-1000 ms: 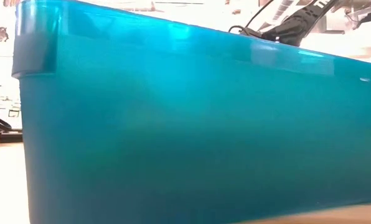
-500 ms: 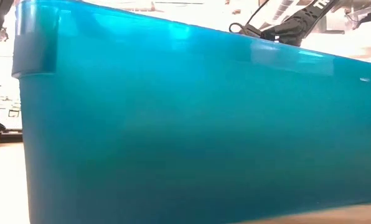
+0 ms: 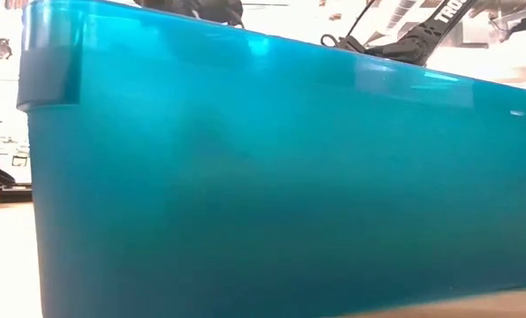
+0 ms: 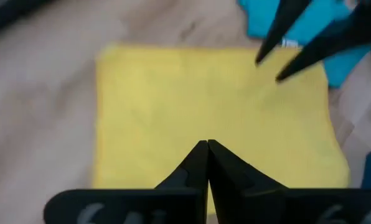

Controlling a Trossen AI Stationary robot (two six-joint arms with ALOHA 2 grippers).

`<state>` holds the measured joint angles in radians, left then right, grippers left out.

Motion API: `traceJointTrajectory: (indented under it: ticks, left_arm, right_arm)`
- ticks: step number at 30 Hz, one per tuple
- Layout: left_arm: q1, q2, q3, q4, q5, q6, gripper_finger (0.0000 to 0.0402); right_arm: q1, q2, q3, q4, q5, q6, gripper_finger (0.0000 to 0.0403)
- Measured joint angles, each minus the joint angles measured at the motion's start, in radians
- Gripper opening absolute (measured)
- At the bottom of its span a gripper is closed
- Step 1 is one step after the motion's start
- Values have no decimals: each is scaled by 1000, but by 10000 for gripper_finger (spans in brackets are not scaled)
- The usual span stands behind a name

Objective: Fold microfiber towels
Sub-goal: Fold the yellow microfiber towel

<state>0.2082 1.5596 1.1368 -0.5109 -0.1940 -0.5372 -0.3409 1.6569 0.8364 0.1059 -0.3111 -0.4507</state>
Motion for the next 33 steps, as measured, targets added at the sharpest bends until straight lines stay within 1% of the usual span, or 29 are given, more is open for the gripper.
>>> traceJointTrajectory:
  ticks: [4, 7, 9, 12, 17, 20, 24, 27, 28, 31, 33]
  left_arm:
    - [-63, 17, -141, 102, -9, -160, 0]
    - [-68, 30, -230, 172, -15, -263, 0]
    - [-53, 30, -277, 215, -3, -286, 0]
    - [-29, 29, -350, 236, 48, -310, 0]
    - [45, 29, -423, 289, 56, -291, 0]
    - [109, 29, -434, 374, 55, -252, 0]
    - [193, 55, -430, 444, 66, -192, 0]
    - [244, 84, -405, 513, 88, -139, 0]
    - [256, 79, -394, 518, 76, -121, 0]
    - [287, 65, -313, 521, -8, -55, 0]
    - [303, 40, -244, 476, -16, -6, 0]
  right_arm:
    - [-2, 0, 0, -8, -1, 26, 132]
    - [-2, 0, 0, -21, -1, 40, 132]
    - [-2, 0, 0, -21, -1, 42, 132]
    - [-1, 0, 0, -20, -1, 52, 132]
    - [0, 0, 0, -14, -4, 59, 132]
    - [0, 0, 0, 1, -4, 59, 132]
    - [0, 0, 11, 1, -4, 59, 132]
    - [-1, -9, 34, -18, -4, 58, 132]
    - [-2, -15, 41, -24, -5, 58, 132]
    - [-2, -29, 57, -32, -5, 35, 132]
    - [-2, -38, 64, -48, -13, 8, 132]
